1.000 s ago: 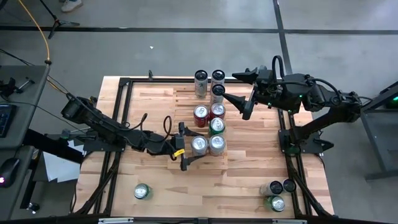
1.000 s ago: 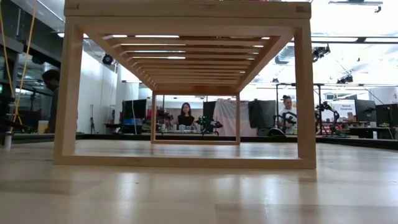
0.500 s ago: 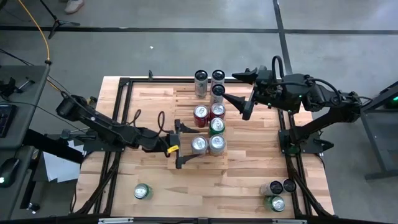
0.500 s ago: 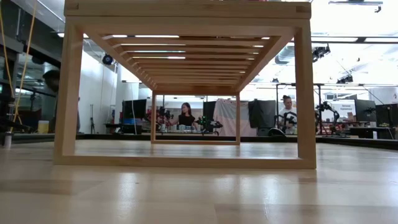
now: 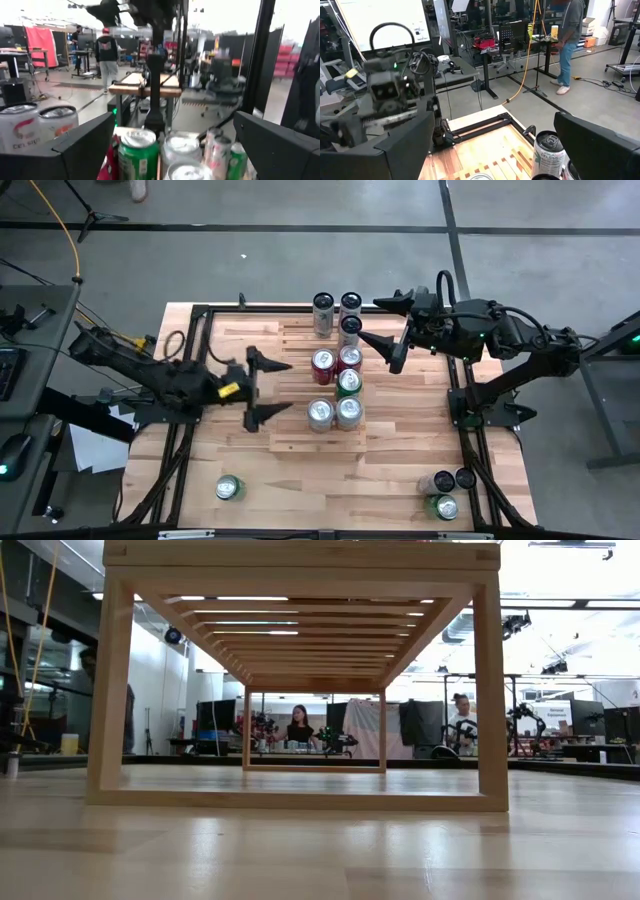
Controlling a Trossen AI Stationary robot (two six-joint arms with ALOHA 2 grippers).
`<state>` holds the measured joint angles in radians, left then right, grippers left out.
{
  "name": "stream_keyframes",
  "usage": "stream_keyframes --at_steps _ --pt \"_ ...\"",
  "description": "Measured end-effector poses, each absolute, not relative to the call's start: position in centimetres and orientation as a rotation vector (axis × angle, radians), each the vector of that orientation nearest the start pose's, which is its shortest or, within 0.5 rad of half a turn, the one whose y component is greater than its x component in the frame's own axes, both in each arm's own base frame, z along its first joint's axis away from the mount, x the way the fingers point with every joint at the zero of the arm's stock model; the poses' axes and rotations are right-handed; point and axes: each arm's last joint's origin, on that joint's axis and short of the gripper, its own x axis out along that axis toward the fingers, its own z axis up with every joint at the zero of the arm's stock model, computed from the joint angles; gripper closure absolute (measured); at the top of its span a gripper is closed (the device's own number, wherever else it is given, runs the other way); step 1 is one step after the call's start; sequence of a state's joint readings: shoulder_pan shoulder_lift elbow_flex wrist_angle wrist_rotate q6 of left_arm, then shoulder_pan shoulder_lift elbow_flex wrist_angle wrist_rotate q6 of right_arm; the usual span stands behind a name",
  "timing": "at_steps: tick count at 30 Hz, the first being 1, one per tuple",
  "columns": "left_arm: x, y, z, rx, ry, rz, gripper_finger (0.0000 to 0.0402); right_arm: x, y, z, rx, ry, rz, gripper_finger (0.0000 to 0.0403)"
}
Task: Place canned beverage on shelf
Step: Put the white pink can on the shelf
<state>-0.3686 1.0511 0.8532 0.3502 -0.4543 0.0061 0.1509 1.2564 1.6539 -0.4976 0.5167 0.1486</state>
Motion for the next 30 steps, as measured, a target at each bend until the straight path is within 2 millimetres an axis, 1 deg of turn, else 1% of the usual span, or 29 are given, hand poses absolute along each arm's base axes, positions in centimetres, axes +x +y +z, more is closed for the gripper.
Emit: stream_keyframes --at_steps 4,9,15,18,26,30 --pt "21.1 -6.3 36.8 -0.091 -0.179 0.103 0.0002 23.3 2.1 49.5 0.114 0.068 -0.372 0.0006" --pt "20.7 -5.8 37.1 -0.096 -0.195 0.124 0.0002 23.3 2.0 49.5 0.114 0.067 -0.375 0.0006" --pt "21.1 -6.0 36.7 -0.088 -0.174 0.117 0.0002 23.3 1.6 49.5 0.116 0.066 -0.393 0.0006" --pt "21.2 -6.1 36.6 -0.112 -0.170 0.098 0.0002 23.4 1.4 49.5 0.119 0.065 -0.403 0.0006" --pt "21.4 -6.6 35.8 -0.166 -0.094 -0.031 0.0002 23.4 0.8 49.5 0.124 0.063 -0.426 0.0006" --pt "21.4 -6.7 35.4 -0.233 -0.044 -0.071 0.0002 23.4 0.7 49.5 0.124 0.063 -0.434 0.0006"
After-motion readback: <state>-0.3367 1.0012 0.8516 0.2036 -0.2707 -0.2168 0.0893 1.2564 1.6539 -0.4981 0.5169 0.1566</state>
